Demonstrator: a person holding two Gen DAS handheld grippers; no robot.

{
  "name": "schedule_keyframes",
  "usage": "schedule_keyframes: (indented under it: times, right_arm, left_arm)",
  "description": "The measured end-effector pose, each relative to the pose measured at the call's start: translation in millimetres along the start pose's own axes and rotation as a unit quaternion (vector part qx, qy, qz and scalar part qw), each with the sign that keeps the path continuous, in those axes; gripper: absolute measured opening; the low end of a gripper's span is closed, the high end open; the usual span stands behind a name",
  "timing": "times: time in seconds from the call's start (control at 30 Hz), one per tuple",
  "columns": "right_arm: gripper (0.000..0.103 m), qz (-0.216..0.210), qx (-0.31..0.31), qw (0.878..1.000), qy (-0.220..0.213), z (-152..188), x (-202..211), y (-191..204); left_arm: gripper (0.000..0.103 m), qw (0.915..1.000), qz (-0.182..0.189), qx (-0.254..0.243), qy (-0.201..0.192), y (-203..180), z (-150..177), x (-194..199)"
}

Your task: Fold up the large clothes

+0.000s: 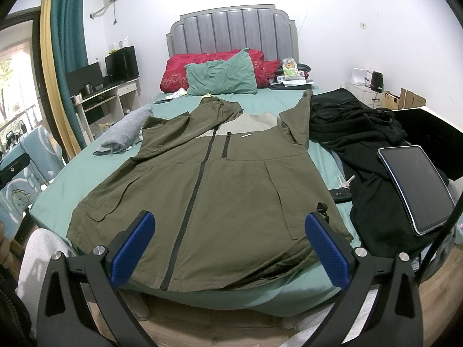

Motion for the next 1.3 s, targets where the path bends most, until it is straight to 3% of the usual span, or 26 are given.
schedule_keyframes:
  times: [0.43, 0.57, 0.63, 0.8, 0.97, 1.13, 1.3]
  right_arm:
    - [0.102, 0.001, -0.001, 1.000, 0.001, 1.4, -1.4, -2.2]
    - [0.102, 0.006, 0.005, 1.000, 0.008, -1.7, -0.9, 2.1]
    - [0.102, 0.010, 0.007, 1.000, 0.013, -2.5, -7.4, -0.9]
    - [0.102, 0.015, 0.011, 0.999, 0.029, -11.7, -38.9, -11.0]
    - [0.102, -0.003, 0.009, 0.999, 0.035, -38.3, -90.1, -18.9]
    - [0.101, -0.024, 0.007, 0.999, 0.048, -79.3, -162.9, -25.4]
    - [0.091, -0.036, 0.033, 0.998, 0.051, -121.8, -247.3, -20.8]
  left_arm:
    - [0.076, 1.0000, 0.000, 0.007, 0.004, 6.3, -11.3, 0.2]
    - [0.076, 0.9998, 0.016, 0.008, 0.006, 5.0, -17.2, -7.8]
    - [0.076, 0.9991, 0.033, 0.010, 0.023, 5.8, -15.8, -24.1]
    - [0.076, 0.9984, 0.029, -0.006, 0.049, 11.5, -6.3, -72.4]
    - [0.076, 0.9964, 0.024, -0.003, 0.081, 25.6, -9.2, -148.0]
    - [0.076, 0.9934, 0.036, 0.015, 0.108, 40.7, -16.8, -225.5]
    - [0.076, 0.9941, 0.025, 0.018, 0.103, 61.5, -37.1, -300.5]
Point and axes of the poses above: each gripper's, at about its wrist camera, not at the fingertips, and x roughly against the way its jaws point, y to its left, z to its underside, the point moved 8 cm from there along -x, roughly the way its jaws point, and after that the axes turned 3 degrees about x, right-handed, at the moved point
